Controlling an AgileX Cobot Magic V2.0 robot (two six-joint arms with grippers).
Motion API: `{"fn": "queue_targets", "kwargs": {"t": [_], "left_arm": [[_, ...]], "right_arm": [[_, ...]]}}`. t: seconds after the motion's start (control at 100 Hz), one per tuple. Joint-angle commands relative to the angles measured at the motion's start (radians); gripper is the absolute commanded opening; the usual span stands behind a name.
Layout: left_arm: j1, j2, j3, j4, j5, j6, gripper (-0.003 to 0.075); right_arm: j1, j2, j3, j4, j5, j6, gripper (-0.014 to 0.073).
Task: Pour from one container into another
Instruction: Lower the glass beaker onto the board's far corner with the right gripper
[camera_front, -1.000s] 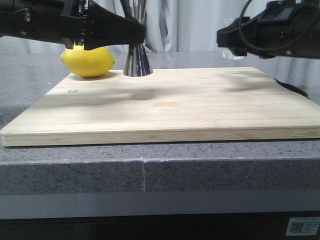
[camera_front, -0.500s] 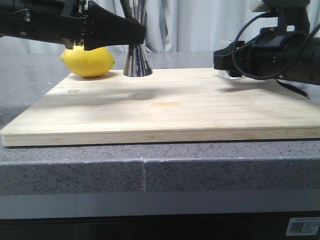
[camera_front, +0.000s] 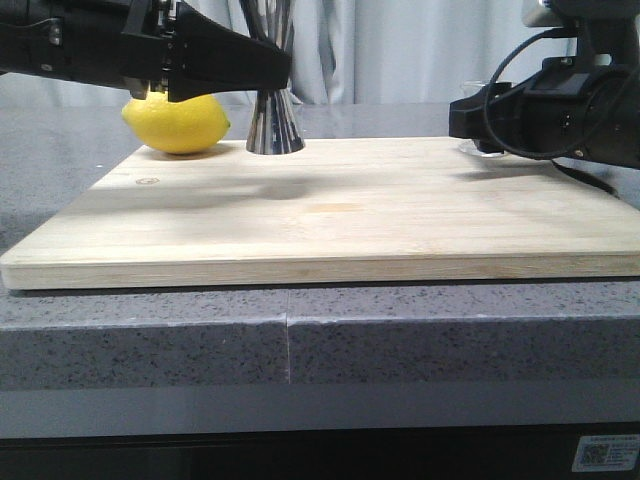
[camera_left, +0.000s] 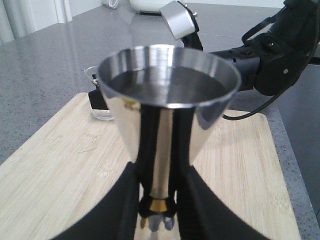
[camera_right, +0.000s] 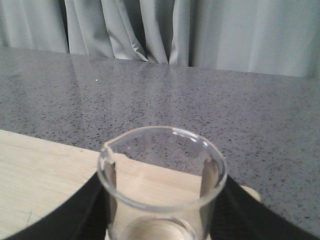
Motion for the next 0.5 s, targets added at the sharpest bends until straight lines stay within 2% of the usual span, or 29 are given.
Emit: {"fn": "queue_targets", "kwargs": {"t": [0.0, 0.49], "left_arm": [[-0.009, -0.041, -0.028, -0.069, 0.059, -0.005, 0.0059], [-0.009, -0.041, -0.028, -0.069, 0.059, -0.005, 0.0059]], "right_arm": [[-0.009, -0.036, -0.025, 0.005, -0.069, -0.003, 0.0216], [-0.009, -0.036, -0.025, 0.005, -0.043, -0.003, 0.0216]]}}
